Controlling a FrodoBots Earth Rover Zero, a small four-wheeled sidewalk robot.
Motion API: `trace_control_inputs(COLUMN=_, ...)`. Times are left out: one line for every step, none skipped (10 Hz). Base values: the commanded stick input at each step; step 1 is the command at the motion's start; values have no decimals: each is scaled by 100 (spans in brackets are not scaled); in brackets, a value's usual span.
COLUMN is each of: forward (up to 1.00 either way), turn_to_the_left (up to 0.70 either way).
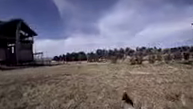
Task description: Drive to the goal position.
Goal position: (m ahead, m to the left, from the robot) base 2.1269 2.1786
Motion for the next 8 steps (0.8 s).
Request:
trace_control_inputs(forward=70, turn_to_the_left=27)
trace_control_inputs(forward=70, turn_to_the_left=27)
trace_control_inputs(forward=70, turn_to_the_left=27)
trace_control_inputs(forward=70, turn_to_the_left=27)
trace_control_inputs(forward=70, turn_to_the_left=27)
trace_control_inputs(forward=70, turn_to_the_left=27)
trace_control_inputs(forward=70, turn_to_the_left=27)
trace_control_inputs(forward=70, turn_to_the_left=13)
